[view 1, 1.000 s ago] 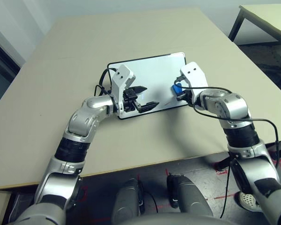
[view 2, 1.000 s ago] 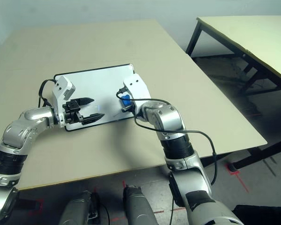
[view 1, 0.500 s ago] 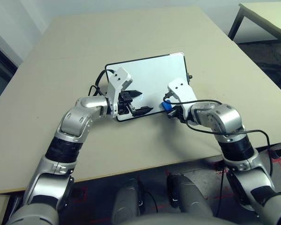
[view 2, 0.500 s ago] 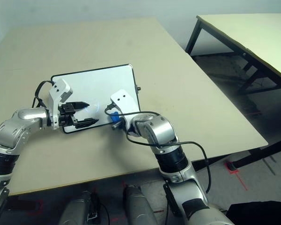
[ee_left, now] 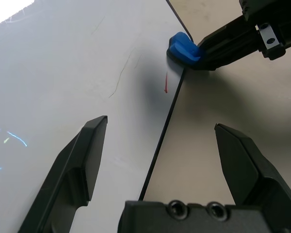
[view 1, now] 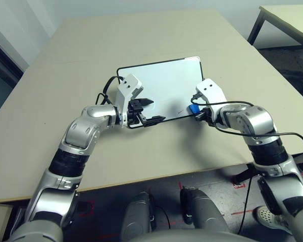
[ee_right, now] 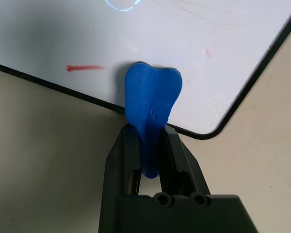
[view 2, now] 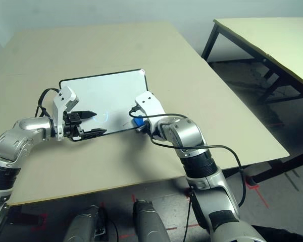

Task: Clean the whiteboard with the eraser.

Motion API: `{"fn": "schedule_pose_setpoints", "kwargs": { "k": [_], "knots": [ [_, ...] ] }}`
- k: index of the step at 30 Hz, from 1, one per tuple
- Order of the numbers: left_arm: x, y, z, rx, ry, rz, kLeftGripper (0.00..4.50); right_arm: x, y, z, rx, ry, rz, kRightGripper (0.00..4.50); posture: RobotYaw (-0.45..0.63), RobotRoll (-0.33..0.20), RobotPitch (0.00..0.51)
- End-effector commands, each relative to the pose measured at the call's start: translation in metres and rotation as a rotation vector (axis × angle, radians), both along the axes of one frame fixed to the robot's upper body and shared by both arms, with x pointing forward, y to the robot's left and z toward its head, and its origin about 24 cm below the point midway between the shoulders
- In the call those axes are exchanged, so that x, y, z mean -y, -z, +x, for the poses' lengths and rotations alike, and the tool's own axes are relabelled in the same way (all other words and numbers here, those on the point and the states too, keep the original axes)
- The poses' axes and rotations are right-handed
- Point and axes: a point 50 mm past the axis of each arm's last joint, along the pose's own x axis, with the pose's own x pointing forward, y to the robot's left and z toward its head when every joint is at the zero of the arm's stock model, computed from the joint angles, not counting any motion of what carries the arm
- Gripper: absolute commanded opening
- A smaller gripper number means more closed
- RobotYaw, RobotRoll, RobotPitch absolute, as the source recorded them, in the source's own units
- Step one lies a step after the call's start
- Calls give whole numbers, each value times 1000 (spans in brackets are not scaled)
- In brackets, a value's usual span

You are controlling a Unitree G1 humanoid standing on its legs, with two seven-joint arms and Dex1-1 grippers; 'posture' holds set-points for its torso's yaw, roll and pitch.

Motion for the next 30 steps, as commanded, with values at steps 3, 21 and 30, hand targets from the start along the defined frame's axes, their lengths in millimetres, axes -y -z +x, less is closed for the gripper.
{"fn": "schedule_pose_setpoints", "kwargs": {
  "k": [3, 21, 30],
  "knots": [
    [2, 2, 0, -11, 12, 8, 4500, -32, 4, -15, -39, -111, 37, 491, -97, 0, 141],
    [3, 5, -2, -17, 7, 1, 4500, 10, 14, -9, -74, -9, -56, 474, -104, 0, 143],
    [6, 6, -2, -22, 14, -2, 4500, -6, 1, -5, -30, -32, 4, 473, -105, 0, 145]
  ]
}}
